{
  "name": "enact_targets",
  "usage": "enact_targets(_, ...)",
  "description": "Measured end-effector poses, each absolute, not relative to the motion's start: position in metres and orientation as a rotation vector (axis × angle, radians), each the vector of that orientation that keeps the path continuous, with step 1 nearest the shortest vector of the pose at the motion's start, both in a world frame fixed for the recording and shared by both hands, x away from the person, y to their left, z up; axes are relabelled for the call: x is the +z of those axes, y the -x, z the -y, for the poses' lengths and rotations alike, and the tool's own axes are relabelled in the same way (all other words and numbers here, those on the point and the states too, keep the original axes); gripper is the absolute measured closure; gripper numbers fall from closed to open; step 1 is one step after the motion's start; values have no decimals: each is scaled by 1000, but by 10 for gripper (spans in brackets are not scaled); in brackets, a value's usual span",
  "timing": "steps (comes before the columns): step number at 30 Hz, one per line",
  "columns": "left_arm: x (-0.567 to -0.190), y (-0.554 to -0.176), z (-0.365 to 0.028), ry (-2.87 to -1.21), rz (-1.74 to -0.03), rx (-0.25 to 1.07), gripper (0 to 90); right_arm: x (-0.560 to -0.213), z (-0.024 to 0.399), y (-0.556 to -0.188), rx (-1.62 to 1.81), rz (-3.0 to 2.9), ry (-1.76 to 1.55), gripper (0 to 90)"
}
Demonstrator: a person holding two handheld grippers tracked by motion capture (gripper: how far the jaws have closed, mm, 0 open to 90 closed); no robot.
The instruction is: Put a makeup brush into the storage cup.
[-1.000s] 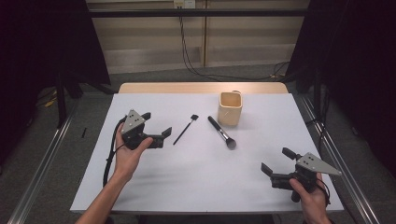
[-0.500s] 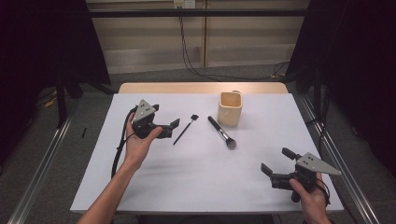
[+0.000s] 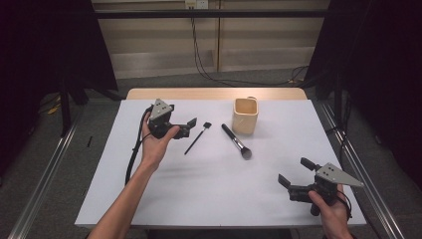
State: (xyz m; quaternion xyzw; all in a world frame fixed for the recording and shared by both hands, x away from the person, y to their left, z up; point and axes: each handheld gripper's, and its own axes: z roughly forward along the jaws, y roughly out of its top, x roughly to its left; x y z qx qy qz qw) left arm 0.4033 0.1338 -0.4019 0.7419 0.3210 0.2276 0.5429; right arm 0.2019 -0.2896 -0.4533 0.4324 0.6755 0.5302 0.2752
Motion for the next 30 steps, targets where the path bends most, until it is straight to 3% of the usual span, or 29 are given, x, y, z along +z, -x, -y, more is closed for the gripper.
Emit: enact_targets(30,-384,-431,-115,-2052,-793,459,24,-455,290,-204,1428,-1837,-1171,0)
